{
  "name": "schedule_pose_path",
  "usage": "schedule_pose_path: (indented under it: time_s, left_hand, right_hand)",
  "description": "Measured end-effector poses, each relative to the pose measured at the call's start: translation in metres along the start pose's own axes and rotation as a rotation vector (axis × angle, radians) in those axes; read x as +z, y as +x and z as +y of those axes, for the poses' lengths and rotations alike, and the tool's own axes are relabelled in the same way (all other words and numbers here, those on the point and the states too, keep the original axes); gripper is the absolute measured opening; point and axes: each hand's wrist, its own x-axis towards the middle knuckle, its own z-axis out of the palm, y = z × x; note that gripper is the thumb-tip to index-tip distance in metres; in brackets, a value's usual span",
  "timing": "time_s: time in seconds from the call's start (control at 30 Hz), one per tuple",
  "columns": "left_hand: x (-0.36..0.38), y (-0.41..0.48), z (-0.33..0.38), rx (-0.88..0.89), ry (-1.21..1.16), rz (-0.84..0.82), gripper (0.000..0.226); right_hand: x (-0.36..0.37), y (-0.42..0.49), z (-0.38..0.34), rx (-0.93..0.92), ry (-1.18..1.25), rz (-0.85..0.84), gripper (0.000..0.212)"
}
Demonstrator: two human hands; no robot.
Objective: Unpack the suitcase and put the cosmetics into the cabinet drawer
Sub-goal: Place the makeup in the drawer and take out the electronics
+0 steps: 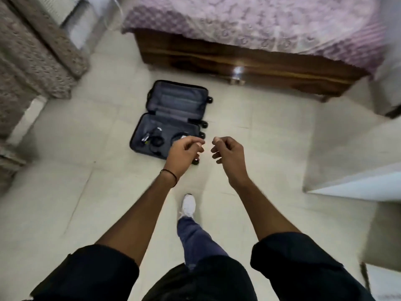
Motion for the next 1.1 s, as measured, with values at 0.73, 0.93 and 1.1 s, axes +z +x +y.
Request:
schedule_pose_path:
  time_s: [0.73, 0.93, 1.1]
  left_hand:
    - [-0.199, 0.346, -0.206, -0.477, 0.081, -0.147, 0.02]
    - [-0.185, 0.424, -0.321, -0.528, 0.142, -0.343, 0.014]
    - [-0.178, 0.478, -0.446, -0.576, 0.267, -0.406, 0.016]
  right_hand:
    - [0.248, 0.322, 0.101, 0.46, -0.254, 0.089, 0.019]
    - [0.29, 0.391, 0.213, 0.567, -0.354, 0.071, 0.017]
    - [0.306, 0.458, 0.338, 0.585, -0.506, 0.027, 0.018]
